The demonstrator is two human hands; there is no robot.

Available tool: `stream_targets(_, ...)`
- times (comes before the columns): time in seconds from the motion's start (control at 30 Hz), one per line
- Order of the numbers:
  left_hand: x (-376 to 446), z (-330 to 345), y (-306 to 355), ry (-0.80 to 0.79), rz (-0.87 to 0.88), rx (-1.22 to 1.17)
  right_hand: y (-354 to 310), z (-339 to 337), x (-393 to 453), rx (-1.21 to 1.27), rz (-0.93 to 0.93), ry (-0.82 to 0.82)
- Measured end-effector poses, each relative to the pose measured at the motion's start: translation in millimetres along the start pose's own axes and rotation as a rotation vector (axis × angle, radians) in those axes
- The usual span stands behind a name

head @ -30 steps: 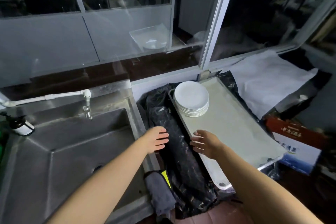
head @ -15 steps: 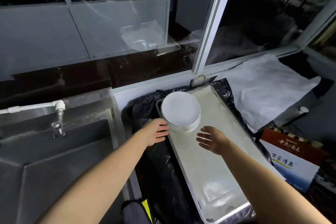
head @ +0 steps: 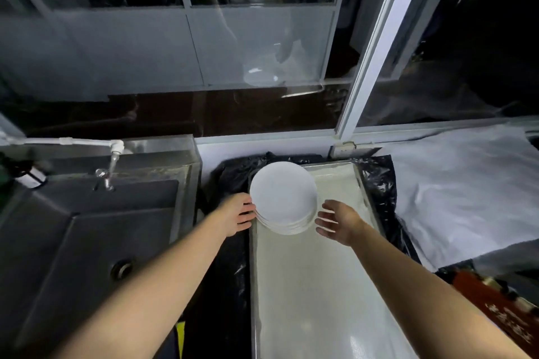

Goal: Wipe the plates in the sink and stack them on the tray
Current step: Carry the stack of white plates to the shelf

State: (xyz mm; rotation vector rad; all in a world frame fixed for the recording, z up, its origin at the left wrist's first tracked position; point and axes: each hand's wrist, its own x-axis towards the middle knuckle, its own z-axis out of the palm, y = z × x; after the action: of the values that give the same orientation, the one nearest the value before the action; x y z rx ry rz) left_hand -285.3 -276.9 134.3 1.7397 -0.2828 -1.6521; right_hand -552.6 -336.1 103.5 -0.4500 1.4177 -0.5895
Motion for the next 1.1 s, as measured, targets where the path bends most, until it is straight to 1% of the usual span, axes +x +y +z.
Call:
stream_targets(0.1,0.5,10.7,4.9,0.030,-0.008,-0.063,-15.9,3.7,7.8,-0.027,-0.002,-0.014)
stream_targets(0.23,20.3,22.4,17.7,0.122,0.047,0.011,-34.3,9.2,24.9,-0.060,-0.005,0.017)
stream_targets(0.33,45.0,26.0,23.0,0.110,0.039,0.046,-43.1,14.3,43.2,-0.100,-0.017,0.030)
stream_targets(0.47,73.9,28.3,26.4,0.103,0.030,0.049,-45.0,24.4,66.9,-0.149,-0.007,-0.012)
stream_targets(0.53,81.1,28.7,27.1,0.104,0.012,0.078,-41.7,30.3,73.5,-0.216,0.011,-0.013)
stream_targets(0.67,93.3,29.8,24.8,0.115,-0.006,0.131,-36.2,36.2,85.8,-0.283,-0.004,0.057)
stream_targets(0.8,104.9,31.5,18.6,0.134,-0.020,0.117,-35.9,39.8,97.7,-0.293,-0.026,0.118)
stream_targets(0.87,108.6,33.2,16.4,0.162,0.019,0.120,-33.8,39.6,104.5,-0.324,-0.042,0.156)
stream_targets(0.97,113.6,32.7,15.6,0.202,0.072,0.193,-27.7,36.8,109.9,-0.304,-0.013,0.164)
stream_targets(1.1,110.8,28.9,7.5,0.177,0.026,0.184,-20.4,40.1,108.1,-0.316,-0.012,0.215)
